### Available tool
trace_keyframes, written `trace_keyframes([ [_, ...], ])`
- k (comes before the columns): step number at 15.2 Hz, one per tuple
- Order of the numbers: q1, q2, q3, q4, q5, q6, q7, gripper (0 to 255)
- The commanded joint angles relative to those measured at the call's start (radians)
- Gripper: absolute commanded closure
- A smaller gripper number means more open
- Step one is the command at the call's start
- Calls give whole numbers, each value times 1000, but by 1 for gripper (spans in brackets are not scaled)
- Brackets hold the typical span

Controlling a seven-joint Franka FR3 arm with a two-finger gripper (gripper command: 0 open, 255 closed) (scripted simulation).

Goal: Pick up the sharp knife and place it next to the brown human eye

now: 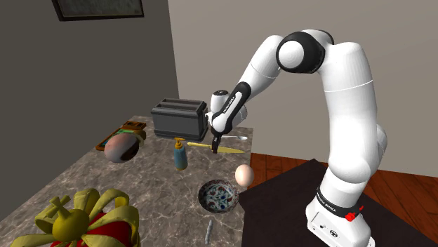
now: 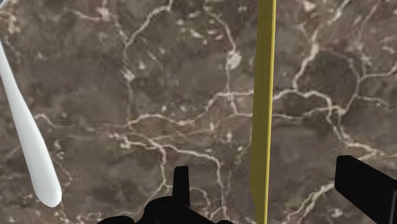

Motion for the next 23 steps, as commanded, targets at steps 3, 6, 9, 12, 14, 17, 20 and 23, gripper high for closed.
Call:
trace_keyframes([
  [3,0,0,0,0,0,0,0,255],
  [6,0,0,0,0,0,0,0,255],
  [9,0,0,0,0,0,0,0,255],
  [12,0,0,0,0,0,0,0,255],
  [14,-2,-25,3,-4,3,-20,-3,255],
  [17,5,-28,5,6,3,-17,4,0],
  [20,19,-54,11,22,3,-25,17,0],
  [23,21,-14,7,35,-2,2,20,0],
])
